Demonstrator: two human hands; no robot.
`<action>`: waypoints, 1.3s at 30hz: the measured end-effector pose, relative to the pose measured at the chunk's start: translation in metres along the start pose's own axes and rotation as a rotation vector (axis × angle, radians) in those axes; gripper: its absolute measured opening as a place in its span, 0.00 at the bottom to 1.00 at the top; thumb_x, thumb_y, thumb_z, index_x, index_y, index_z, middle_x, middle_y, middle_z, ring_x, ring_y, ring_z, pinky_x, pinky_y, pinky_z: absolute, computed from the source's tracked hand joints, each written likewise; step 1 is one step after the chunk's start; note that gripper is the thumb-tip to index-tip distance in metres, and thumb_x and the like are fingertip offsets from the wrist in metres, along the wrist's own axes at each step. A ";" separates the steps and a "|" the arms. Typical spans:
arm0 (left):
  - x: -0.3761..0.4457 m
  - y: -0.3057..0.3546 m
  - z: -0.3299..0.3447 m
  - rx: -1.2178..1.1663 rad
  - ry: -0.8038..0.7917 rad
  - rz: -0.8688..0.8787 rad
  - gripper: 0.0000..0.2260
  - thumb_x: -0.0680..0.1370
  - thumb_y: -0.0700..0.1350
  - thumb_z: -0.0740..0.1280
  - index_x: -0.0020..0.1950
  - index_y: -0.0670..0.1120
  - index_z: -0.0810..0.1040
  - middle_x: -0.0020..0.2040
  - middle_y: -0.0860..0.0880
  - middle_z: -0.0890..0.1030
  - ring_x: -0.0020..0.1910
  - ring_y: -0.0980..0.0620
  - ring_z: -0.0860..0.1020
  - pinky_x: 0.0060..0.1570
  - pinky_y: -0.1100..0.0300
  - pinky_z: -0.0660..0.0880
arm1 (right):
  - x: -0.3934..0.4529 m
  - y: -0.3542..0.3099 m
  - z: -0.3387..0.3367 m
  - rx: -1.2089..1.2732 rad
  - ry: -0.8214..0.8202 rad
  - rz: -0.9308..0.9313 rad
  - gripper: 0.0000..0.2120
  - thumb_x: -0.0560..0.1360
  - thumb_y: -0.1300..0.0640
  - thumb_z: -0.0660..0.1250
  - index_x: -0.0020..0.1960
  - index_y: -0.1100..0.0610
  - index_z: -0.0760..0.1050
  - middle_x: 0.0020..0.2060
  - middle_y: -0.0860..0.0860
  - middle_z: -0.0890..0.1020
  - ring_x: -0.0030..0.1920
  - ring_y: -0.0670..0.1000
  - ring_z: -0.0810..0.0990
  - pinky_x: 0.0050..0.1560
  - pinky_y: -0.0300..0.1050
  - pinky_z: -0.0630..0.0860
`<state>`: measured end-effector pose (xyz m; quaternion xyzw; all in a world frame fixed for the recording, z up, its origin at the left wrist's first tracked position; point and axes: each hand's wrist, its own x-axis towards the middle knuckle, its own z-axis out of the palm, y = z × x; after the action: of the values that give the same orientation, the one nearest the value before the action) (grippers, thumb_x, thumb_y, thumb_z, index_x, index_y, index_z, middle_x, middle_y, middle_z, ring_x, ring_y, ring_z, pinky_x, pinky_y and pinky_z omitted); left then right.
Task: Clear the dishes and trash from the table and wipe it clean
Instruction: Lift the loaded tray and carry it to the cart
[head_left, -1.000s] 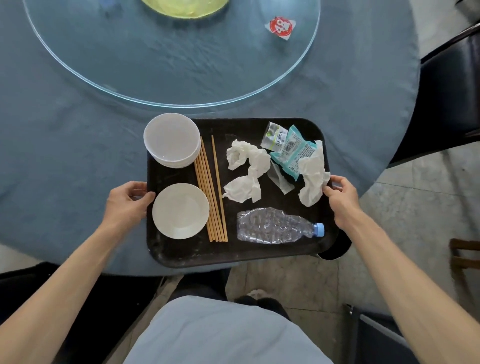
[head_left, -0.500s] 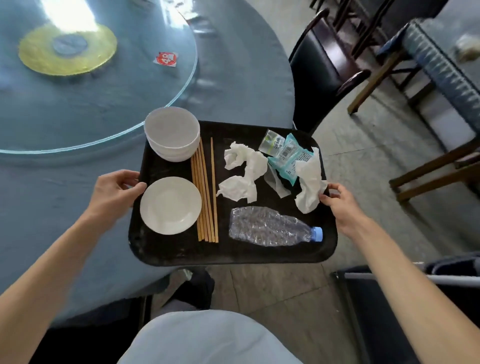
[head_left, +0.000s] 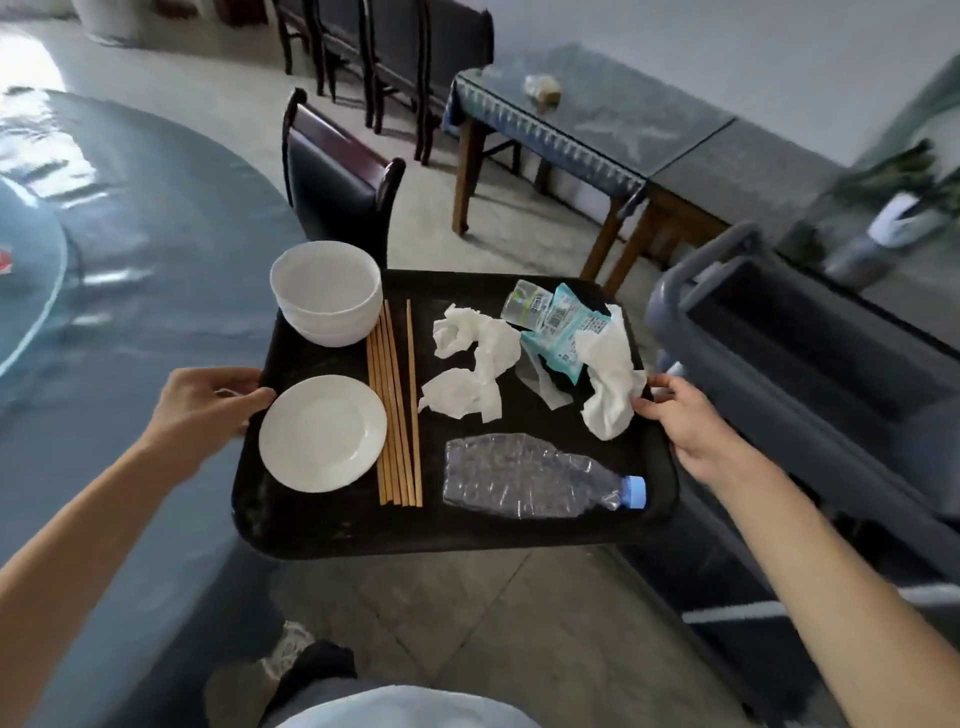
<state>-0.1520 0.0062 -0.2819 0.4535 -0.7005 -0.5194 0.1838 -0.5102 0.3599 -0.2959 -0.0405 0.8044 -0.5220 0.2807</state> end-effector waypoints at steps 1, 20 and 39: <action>0.000 0.015 0.015 -0.009 -0.036 0.028 0.22 0.75 0.36 0.74 0.33 0.64 0.85 0.42 0.41 0.83 0.38 0.46 0.78 0.31 0.65 0.79 | -0.005 0.002 -0.020 0.005 0.033 0.003 0.11 0.79 0.65 0.70 0.55 0.50 0.78 0.61 0.58 0.81 0.62 0.59 0.80 0.68 0.58 0.76; 0.081 0.230 0.321 0.135 -0.494 0.342 0.21 0.74 0.34 0.72 0.32 0.60 0.85 0.37 0.41 0.85 0.39 0.45 0.79 0.43 0.49 0.80 | -0.013 0.040 -0.292 0.153 0.593 0.140 0.13 0.79 0.63 0.71 0.59 0.49 0.78 0.59 0.54 0.82 0.60 0.58 0.81 0.66 0.63 0.77; 0.167 0.332 0.620 0.454 -0.650 0.505 0.07 0.76 0.37 0.71 0.39 0.34 0.81 0.33 0.37 0.80 0.34 0.41 0.77 0.40 0.50 0.78 | 0.075 0.079 -0.442 0.166 0.812 0.359 0.21 0.77 0.64 0.73 0.68 0.55 0.77 0.62 0.53 0.81 0.64 0.57 0.80 0.67 0.59 0.76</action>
<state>-0.8379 0.2326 -0.2642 0.1114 -0.9061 -0.4072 -0.0286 -0.7736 0.7302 -0.2633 0.3305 0.7991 -0.5012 0.0307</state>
